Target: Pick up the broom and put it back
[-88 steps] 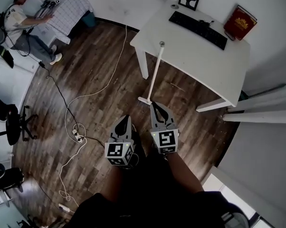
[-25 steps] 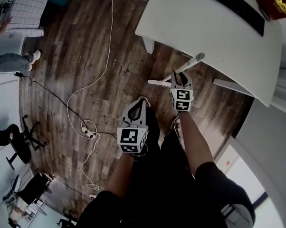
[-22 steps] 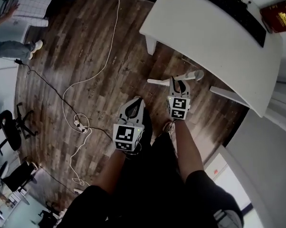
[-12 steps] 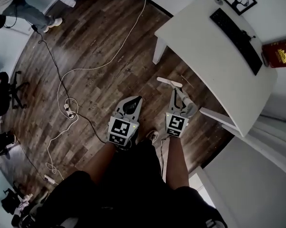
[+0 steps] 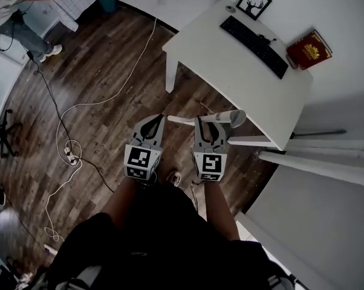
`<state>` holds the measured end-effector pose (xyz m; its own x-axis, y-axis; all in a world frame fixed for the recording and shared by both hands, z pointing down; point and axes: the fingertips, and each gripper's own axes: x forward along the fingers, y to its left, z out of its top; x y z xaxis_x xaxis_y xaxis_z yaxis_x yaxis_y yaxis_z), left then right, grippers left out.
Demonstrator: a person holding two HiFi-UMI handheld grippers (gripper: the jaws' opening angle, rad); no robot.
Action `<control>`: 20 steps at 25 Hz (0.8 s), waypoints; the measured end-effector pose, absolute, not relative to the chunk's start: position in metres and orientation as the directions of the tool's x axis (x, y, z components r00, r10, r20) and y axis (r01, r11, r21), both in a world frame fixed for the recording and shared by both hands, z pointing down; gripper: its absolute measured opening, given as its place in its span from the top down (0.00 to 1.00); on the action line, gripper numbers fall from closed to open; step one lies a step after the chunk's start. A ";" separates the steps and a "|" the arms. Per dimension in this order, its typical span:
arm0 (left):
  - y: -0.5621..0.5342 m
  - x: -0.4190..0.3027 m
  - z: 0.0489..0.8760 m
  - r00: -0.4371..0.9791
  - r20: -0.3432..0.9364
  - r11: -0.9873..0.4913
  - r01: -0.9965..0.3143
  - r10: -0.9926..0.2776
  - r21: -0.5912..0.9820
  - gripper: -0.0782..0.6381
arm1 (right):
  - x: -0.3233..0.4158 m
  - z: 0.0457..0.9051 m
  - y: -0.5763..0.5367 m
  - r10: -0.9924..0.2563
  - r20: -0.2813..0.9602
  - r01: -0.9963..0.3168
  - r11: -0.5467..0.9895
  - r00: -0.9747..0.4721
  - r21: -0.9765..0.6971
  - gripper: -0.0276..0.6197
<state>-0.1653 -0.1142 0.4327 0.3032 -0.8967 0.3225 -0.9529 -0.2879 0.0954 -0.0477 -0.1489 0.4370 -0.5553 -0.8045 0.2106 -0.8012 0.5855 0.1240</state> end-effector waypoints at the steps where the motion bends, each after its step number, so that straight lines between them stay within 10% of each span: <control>1: -0.108 -0.162 0.428 0.293 0.310 -0.276 -0.956 -0.905 0.098 0.89 | -0.044 0.431 -0.139 -0.802 0.212 -0.802 0.588 -0.559 0.108 0.80; 20: -0.067 -0.107 0.387 0.319 0.280 -0.340 -0.940 -0.905 -0.026 0.89 | -0.021 0.401 -0.065 -0.810 0.182 -0.816 0.575 -0.557 0.060 0.80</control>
<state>-0.1070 -0.0674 0.3870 0.3193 -0.9055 0.2796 -0.9402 -0.3396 -0.0261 -0.0215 -0.0645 0.4010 -0.5572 -0.8102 0.1821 -0.8162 0.5747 0.0596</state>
